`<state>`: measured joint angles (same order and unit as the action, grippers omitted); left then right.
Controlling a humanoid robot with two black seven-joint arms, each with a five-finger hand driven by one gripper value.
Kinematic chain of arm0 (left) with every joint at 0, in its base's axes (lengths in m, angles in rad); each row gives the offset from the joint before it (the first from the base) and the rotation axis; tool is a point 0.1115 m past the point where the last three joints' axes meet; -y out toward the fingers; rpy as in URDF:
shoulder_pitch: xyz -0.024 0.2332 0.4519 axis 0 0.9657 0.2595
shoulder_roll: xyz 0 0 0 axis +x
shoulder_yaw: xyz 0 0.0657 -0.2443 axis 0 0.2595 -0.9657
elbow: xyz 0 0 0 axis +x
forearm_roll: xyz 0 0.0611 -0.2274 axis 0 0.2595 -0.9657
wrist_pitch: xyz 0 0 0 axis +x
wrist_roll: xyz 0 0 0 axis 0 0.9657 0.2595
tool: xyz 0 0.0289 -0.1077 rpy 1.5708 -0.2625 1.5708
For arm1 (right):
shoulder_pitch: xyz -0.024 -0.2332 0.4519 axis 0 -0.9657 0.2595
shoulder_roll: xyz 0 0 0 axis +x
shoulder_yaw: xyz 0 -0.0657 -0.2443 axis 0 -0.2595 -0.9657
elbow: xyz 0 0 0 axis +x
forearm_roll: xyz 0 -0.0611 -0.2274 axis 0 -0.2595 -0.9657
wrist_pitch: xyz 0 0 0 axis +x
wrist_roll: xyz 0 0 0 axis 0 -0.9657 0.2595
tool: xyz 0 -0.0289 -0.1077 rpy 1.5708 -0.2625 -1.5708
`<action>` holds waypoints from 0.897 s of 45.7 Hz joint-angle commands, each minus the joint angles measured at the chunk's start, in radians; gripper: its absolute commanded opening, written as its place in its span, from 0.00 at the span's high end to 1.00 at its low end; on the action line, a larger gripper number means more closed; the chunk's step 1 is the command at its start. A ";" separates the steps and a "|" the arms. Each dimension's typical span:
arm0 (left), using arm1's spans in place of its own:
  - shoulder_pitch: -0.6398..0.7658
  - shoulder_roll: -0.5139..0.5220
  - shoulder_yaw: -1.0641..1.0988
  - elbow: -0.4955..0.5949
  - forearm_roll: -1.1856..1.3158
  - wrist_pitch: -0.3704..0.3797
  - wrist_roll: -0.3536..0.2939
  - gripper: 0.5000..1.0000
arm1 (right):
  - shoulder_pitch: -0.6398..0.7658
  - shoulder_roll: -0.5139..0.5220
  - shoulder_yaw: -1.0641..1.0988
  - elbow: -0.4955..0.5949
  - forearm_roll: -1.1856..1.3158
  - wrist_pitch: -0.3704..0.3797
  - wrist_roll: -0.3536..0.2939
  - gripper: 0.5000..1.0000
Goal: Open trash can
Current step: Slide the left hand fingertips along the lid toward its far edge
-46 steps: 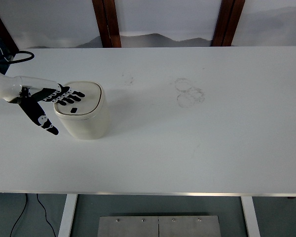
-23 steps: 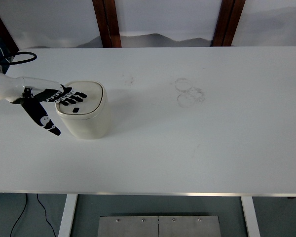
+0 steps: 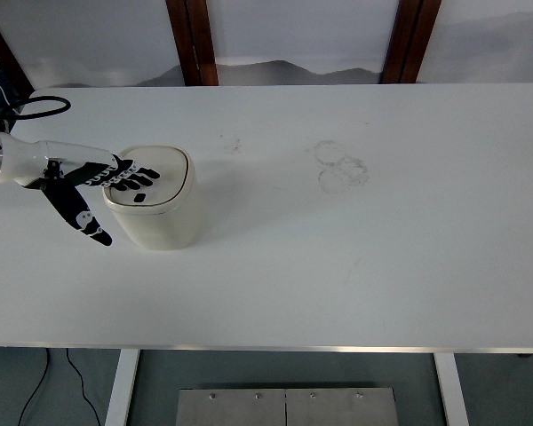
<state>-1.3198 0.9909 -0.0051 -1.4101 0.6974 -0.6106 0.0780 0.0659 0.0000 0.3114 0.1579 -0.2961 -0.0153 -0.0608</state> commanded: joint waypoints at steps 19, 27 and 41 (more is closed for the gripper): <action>-0.053 -0.001 -0.001 0.006 -0.049 0.000 -0.001 0.00 | 0.000 0.000 0.000 0.000 0.000 0.000 -0.001 0.01; -0.058 -0.003 -0.001 0.006 -0.050 0.000 0.000 0.00 | 0.000 0.000 0.000 0.000 0.000 0.000 -0.001 0.01; -0.061 -0.009 0.001 0.002 -0.041 0.000 0.057 0.00 | 0.000 0.000 0.000 0.000 0.000 0.000 -0.001 0.01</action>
<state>-1.3752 0.9853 -0.0048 -1.4080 0.6544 -0.6108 0.1031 0.0660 0.0000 0.3114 0.1580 -0.2960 -0.0153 -0.0610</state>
